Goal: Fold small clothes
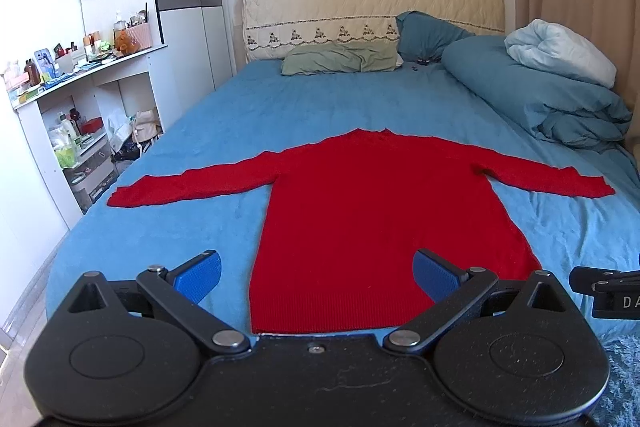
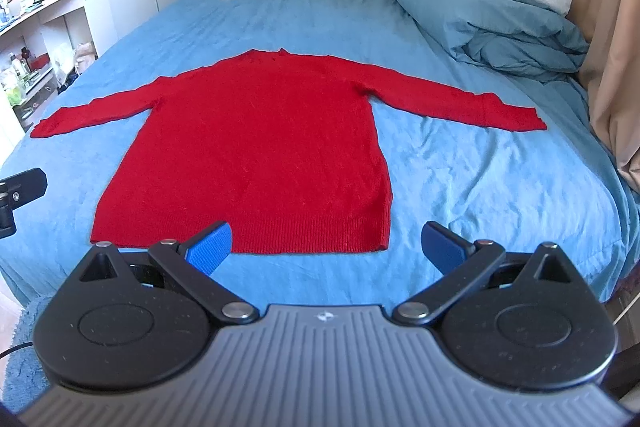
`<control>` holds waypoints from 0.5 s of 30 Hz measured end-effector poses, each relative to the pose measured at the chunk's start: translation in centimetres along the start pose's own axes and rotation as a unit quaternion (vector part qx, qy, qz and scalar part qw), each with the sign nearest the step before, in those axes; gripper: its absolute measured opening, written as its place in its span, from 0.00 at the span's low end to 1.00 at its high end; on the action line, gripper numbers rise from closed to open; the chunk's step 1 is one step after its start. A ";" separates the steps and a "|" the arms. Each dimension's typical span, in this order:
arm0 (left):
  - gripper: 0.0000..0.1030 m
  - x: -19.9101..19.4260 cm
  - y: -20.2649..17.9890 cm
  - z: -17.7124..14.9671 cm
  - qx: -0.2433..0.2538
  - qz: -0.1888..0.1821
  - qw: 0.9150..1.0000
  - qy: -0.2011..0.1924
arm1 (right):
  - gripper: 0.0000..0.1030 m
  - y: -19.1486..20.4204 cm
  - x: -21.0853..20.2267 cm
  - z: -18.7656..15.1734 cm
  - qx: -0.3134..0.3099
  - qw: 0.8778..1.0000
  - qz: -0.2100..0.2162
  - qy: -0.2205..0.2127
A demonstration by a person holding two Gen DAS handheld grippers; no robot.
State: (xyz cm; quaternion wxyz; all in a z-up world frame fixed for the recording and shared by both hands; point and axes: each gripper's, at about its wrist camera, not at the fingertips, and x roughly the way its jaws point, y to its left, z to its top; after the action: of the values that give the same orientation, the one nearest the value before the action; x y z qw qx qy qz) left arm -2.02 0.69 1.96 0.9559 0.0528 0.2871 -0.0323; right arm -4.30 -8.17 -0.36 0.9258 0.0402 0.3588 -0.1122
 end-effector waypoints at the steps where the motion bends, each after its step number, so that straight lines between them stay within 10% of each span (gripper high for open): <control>1: 1.00 -0.1 0.0 0.0 0.000 0.000 1.000 -0.001 | 1.00 0.0 -0.1 0.0 0.000 1.000 0.000 0.000; 15: 1.00 -1.7 0.0 2.1 -0.002 0.000 1.000 -0.029 | 1.00 -0.5 -2.9 1.5 0.005 1.000 0.002 -0.030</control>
State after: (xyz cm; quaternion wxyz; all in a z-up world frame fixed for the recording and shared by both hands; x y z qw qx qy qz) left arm -2.33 0.47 4.65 0.9639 0.0499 0.2594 -0.0331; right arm -5.54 -8.38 2.70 0.9361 0.0421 0.3302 -0.1137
